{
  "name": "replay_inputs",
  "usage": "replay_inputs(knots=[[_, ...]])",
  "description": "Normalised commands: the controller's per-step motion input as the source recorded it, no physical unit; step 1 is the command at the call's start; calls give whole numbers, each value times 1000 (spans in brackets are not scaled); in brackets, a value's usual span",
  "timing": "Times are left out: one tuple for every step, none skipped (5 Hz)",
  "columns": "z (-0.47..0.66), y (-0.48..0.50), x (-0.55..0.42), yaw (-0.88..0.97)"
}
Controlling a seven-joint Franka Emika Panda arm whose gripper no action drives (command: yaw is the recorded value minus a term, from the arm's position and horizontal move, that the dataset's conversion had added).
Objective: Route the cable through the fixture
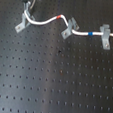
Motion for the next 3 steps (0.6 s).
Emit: replay_inputs(knots=[[165, -164, -192, -100], [148, -17, -327, 0], [0, 0, 0, 57]])
